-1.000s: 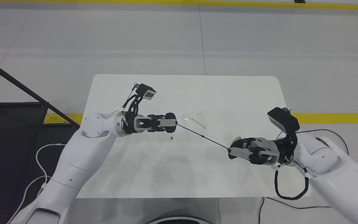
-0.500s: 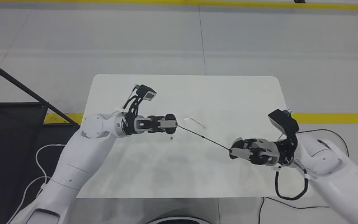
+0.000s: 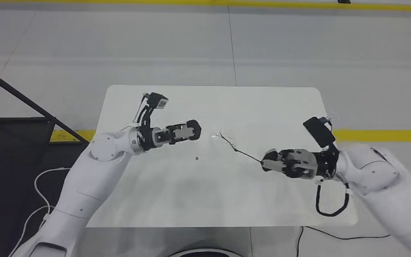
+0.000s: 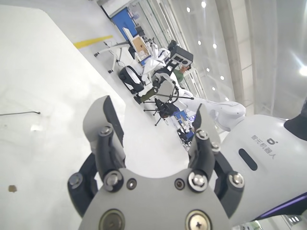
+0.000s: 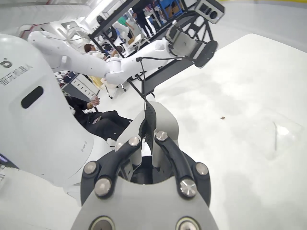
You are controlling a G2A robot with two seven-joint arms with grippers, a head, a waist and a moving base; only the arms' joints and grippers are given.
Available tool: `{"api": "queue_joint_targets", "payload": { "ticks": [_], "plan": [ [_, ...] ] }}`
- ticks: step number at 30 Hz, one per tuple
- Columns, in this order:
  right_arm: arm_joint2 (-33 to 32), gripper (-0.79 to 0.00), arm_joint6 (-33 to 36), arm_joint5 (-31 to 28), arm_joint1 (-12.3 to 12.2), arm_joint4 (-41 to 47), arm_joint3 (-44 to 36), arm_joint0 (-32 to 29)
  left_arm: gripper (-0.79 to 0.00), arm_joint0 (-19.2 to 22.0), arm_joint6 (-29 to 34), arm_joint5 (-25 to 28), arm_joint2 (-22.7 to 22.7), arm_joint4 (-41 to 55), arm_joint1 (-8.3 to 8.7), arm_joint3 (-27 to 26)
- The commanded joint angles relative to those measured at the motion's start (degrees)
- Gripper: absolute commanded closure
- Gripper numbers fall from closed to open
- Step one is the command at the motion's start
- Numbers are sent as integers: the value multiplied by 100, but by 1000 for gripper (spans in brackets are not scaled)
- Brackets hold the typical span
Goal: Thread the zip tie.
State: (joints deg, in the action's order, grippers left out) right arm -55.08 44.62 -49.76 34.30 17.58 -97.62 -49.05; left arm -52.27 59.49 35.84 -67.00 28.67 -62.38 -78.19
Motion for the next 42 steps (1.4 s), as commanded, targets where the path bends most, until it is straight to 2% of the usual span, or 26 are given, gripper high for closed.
{"api": "queue_joint_targets", "payload": {
  "ticks": [1, 6, 9, 11, 22, 24, 29, 34, 38, 42],
  "plan": [
    [-116, 0, -290, 707, 9, -645, -230, 3, -785, -152, -390, -25, -143, -341, 27, -166],
    [-212, 0, -999, 2664, 55, -2331, -1129, -107, -785, -648, -1323, -261, -524, -1186, 94, -765],
    [-164, 0, -1183, 3564, 104, -2990, -1456, -123, -785, -929, -1795, -439, -701, -1621, 120, -1096],
    [-98, 0, -1320, 3959, 151, -3215, -1603, -140, -785, -1093, -1987, -537, -783, -1693, 129, -1283],
    [-98, 0, -1320, 3959, 151, -3215, -1603, -140, -785, -1180, -1946, -505, -827, -1542, 137, -1367],
    [-92, 0, -1262, 4173, 153, -3515, -1662, -184, -785, -1180, -1946, -505, -827, -1542, 137, -1367],
    [64, 0, -642, 5254, 168, -5117, -2384, -245, -785, -1234, -2200, -743, -782, -1670, 117, -1520],
    [601, 0, 691, 6443, 273, -7081, -2953, -139, -785, -1227, -2245, -808, -754, -1690, 107, -1545],
    [1341, 0, 1812, 6825, 542, -8370, -2929, 277, -785, -1227, -2245, -808, -754, -1690, 107, -1545],
    [2041, 0, 2462, 6932, 989, -8845, -2521, 923, -785, -1227, -2245, -808, -754, -1690, 107, -1545]
  ]
}}
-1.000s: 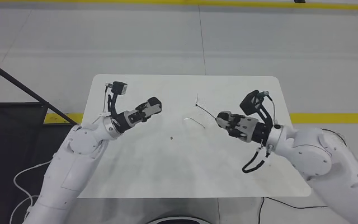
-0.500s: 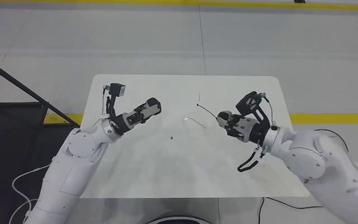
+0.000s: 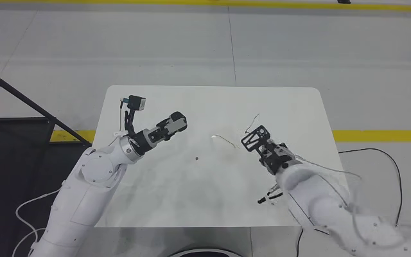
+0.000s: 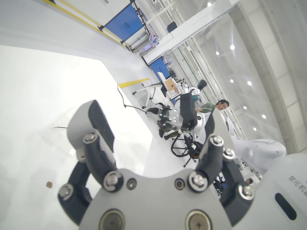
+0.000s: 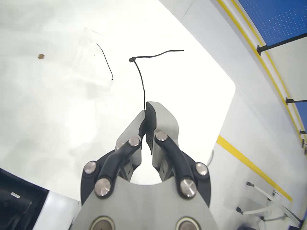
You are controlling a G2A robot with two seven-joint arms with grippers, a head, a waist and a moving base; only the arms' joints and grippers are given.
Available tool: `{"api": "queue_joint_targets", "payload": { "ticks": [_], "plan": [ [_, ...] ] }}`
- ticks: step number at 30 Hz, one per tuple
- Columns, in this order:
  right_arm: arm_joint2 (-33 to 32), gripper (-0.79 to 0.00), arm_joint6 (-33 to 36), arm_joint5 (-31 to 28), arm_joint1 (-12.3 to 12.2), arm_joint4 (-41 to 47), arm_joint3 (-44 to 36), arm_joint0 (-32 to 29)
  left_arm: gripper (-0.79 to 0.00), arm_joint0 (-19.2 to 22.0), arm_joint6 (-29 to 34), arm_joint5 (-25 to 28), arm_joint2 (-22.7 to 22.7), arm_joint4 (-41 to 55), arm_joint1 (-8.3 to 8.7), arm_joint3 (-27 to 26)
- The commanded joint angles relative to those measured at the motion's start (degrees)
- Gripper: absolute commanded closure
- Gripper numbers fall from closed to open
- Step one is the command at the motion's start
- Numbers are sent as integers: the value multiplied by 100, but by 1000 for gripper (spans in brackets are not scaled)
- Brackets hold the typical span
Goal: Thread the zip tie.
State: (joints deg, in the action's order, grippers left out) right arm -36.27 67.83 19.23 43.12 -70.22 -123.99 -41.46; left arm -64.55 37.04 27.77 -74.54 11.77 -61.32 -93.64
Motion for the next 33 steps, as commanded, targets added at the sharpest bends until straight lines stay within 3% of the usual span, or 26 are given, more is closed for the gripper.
{"api": "queue_joint_targets", "payload": {
  "ticks": [1, 9, 18, 25, 33],
  "plan": [
    [328, 0, 208, 23, 236, -76, 211, 321, -785, 0, 0, 0, 0, 0, 0, 0],
    [1429, 0, 758, -153, 1294, -277, 1303, 1398, -785, 0, 0, 0, 0, 0, 0, 0],
    [2018, 0, 1537, -300, 2306, -366, 2481, 1932, -785, 0, 0, 0, 0, 0, 0, 0],
    [2206, 0, 1873, -671, 2839, -417, 3158, 2012, -785, 0, 0, 0, 0, 0, 0, 0],
    [2231, 0, 1891, -1149, 3249, -481, 3626, 1938, -785, 0, 0, 0, 0, 0, 0, 0]
  ]
}}
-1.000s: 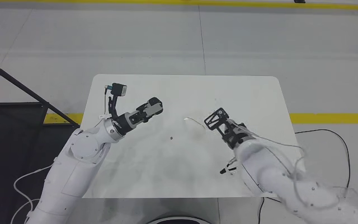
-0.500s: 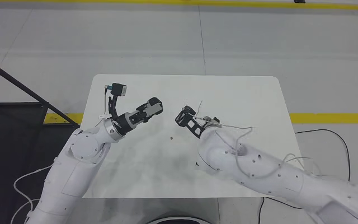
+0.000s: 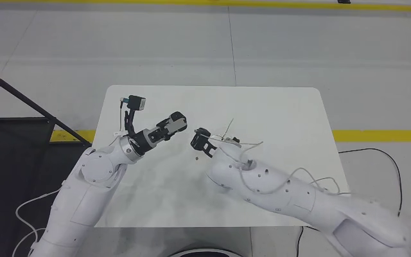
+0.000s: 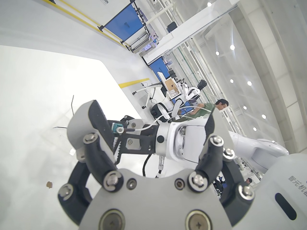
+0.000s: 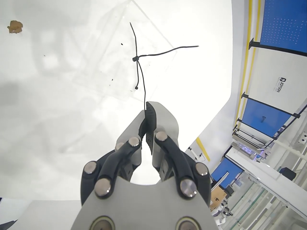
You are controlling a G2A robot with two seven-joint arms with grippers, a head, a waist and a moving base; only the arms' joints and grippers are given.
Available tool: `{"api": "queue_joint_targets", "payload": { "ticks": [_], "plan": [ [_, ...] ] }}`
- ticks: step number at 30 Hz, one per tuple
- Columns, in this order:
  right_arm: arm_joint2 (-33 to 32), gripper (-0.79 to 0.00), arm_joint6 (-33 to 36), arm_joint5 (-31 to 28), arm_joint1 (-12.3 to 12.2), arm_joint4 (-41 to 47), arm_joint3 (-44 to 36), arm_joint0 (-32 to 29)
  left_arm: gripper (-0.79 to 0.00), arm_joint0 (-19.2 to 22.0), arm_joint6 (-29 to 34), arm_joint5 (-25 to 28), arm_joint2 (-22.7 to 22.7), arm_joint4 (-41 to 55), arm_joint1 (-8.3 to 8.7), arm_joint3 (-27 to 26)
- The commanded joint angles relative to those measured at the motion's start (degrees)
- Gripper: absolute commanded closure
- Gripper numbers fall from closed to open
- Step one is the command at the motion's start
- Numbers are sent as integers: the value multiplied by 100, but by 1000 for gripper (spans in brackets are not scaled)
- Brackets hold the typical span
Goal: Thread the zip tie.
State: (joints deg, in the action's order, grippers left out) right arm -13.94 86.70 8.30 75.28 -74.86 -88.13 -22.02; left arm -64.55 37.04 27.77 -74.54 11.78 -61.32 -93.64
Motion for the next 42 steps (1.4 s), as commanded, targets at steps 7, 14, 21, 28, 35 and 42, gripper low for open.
{"api": "queue_joint_targets", "payload": {
  "ticks": [7, 14, 21, 28, 35, 42],
  "plan": [
    [-66, 0, 54, -401, 263, -137, 300, -132, -785, 0, 0, 0, 0, 0, 0, 0],
    [-245, -320, 101, -497, 408, -306, 412, -301, -785, 0, 0, 0, 0, 0, 0, 0],
    [-506, -354, 94, -697, 423, -499, 307, -547, -785, 0, 0, 0, 0, 0, 0, 0],
    [-877, -323, 130, -632, 305, -961, -164, -990, -785, 0, 0, 0, 0, 0, 0, 0],
    [-1611, -600, 93, -482, 32, -1589, -1237, -1658, -785, -34, -104, -16, -20, -8, -3, -31],
    [-2707, -785, -896, 461, -284, -2632, -2746, -2977, -785, -334, -857, 34, -120, -514, -25, -305]
  ]
}}
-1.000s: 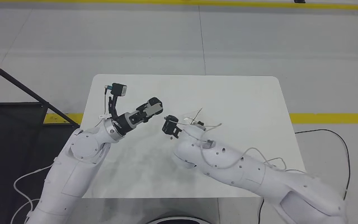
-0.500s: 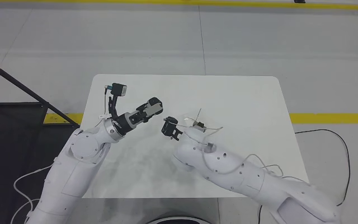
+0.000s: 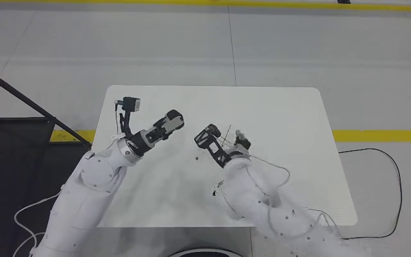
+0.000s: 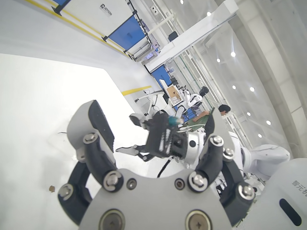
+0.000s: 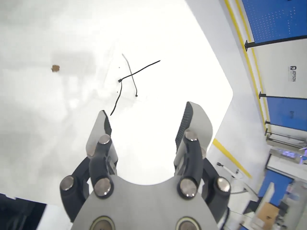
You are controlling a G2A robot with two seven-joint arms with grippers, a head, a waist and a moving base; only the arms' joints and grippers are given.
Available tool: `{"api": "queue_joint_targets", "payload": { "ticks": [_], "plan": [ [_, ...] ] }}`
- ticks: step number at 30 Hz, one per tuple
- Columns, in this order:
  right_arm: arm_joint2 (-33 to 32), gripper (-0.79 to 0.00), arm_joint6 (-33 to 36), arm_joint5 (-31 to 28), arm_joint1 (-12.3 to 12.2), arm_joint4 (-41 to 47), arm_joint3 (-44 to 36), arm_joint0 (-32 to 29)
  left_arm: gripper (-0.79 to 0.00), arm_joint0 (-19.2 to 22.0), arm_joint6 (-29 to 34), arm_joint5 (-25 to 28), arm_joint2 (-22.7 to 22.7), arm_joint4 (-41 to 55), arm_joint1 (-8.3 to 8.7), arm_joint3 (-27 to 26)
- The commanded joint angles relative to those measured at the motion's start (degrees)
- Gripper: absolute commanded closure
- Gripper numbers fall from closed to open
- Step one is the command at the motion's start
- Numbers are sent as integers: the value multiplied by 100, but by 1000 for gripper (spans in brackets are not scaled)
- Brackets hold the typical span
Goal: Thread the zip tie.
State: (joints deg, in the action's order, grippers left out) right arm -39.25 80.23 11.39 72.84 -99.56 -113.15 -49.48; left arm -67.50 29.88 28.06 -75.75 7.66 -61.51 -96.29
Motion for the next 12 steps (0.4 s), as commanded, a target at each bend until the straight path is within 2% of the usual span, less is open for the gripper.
{"api": "queue_joint_targets", "payload": {
  "ticks": [1, 6, 12],
  "plan": [
    [-365, -785, -575, 398, -83, -297, -484, -499, -785, -80, -264, 16, 11, -181, -14, -83],
    [-1344, -785, -2311, 1055, -272, -227, -1420, -1851, -785, -245, -851, -20, 51, -610, -55, -277],
    [-2288, -785, -3835, 1098, -382, 524, -1932, -3025, -785, -270, -901, -35, 65, -676, -60, -309]
  ]
}}
